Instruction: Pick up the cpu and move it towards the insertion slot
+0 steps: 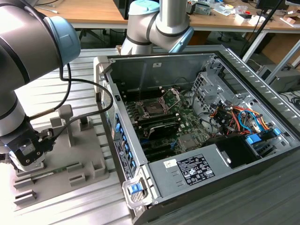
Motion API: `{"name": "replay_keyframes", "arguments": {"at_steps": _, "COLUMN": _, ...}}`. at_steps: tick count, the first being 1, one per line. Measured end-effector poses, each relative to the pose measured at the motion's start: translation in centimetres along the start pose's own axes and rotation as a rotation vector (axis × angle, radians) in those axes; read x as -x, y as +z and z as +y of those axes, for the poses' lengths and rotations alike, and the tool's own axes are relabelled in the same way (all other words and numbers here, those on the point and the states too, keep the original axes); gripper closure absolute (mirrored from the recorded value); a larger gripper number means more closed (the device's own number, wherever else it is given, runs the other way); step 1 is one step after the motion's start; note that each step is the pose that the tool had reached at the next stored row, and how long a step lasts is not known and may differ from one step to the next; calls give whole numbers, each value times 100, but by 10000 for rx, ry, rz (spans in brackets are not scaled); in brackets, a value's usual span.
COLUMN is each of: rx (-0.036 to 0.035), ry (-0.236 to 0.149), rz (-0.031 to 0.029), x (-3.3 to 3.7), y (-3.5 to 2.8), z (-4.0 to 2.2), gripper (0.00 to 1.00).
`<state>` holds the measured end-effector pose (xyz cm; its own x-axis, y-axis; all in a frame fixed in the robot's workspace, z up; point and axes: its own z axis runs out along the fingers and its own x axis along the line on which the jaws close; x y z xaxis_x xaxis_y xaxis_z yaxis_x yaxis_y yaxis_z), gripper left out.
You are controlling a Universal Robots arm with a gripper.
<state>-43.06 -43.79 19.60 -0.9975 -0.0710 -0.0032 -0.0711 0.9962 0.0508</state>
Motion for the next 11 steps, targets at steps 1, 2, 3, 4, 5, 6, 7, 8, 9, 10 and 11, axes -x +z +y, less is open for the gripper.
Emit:
{"name": "replay_keyframes", "arguments": {"at_steps": 1, "rx": 0, "ry": 0, "rz": 1, "x": 0, "y": 0, "z": 0, "gripper": 40}}
{"name": "replay_keyframes", "arguments": {"at_steps": 2, "rx": 0, "ry": 0, "rz": 0, "x": 0, "y": 0, "z": 0, "gripper": 40}}
{"name": "replay_keyframes", "arguments": {"at_steps": 3, "rx": 1, "ry": 0, "rz": 0, "x": 0, "y": 0, "z": 0, "gripper": 33}}
{"name": "replay_keyframes", "arguments": {"at_steps": 4, "rx": 1, "ry": 0, "rz": 0, "x": 0, "y": 0, "z": 0, "gripper": 33}}
{"name": "replay_keyframes", "arguments": {"at_steps": 5, "rx": 2, "ry": 0, "rz": 0, "x": 0, "y": 0, "z": 0, "gripper": 33}}
{"name": "replay_keyframes", "arguments": {"at_steps": 6, "rx": 5, "ry": 0, "rz": 1, "x": 0, "y": 0, "z": 1, "gripper": 33}}
{"name": "replay_keyframes", "arguments": {"at_steps": 7, "rx": 11, "ry": -8, "rz": 1, "x": 0, "y": 1, "z": 1, "gripper": 33}}
{"name": "replay_keyframes", "arguments": {"at_steps": 8, "rx": 13, "ry": -31, "rz": 2, "x": 0, "y": 1, "z": 2, "gripper": 33}}
{"name": "replay_keyframes", "arguments": {"at_steps": 9, "rx": 14, "ry": -63, "rz": 3, "x": 0, "y": 2, "z": 4, "gripper": 33}}
{"name": "replay_keyframes", "arguments": {"at_steps": 10, "rx": 14, "ry": -157, "rz": 8, "x": 0, "y": 4, "z": 11, "gripper": 33}}
{"name": "replay_keyframes", "arguments": {"at_steps": 11, "rx": 14, "ry": -208, "rz": 11, "x": 0, "y": 6, "z": 15, "gripper": 33}}
